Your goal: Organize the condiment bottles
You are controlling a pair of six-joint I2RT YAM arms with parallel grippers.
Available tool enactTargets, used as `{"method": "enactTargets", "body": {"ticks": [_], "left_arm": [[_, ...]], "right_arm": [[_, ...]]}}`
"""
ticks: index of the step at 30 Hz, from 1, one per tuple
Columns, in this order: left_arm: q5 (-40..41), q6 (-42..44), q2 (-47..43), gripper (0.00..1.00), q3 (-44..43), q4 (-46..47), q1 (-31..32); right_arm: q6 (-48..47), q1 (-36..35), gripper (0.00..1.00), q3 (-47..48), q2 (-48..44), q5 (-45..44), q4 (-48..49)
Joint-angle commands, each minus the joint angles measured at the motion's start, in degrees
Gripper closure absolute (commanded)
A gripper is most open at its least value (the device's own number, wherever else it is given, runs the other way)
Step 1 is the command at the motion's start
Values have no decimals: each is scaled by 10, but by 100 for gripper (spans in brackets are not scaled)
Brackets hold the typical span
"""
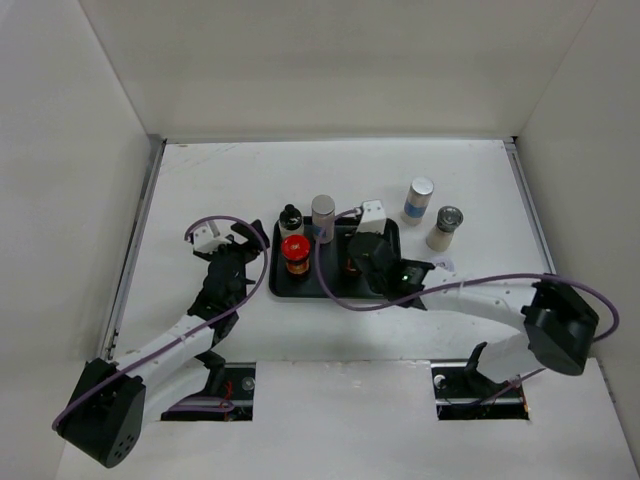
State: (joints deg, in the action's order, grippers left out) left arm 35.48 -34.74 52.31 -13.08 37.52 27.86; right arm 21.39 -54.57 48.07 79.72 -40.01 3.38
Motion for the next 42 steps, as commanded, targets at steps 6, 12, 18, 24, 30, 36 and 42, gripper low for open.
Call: {"method": "enactTargets", "body": {"ticks": [6,12,18,24,30,36,42], "left_arm": [[-11,-13,-7,17,8,27,-8],[-12,-15,-2,17,7,26,-7],[-13,-16,-2,17,9,27,-13],[-14,-16,2,17,9,29,-16],[-18,-17,12,16,6,33,-13],[-21,-18,4,16,9,34,-13],[-24,-18,4,17,9,34,-8]], "right_arm": [[-6,-58,46,88,72,0,122],[1,-66,39,96,113,5,138],[-6,-68,12,86,79,6,132],[-20,-25,6,39,-23,14,121],[-28,126,43,46,-42,10,76],[-82,261,32,118,16,27,12],[-98,318,1,141,65,72,15]]}}
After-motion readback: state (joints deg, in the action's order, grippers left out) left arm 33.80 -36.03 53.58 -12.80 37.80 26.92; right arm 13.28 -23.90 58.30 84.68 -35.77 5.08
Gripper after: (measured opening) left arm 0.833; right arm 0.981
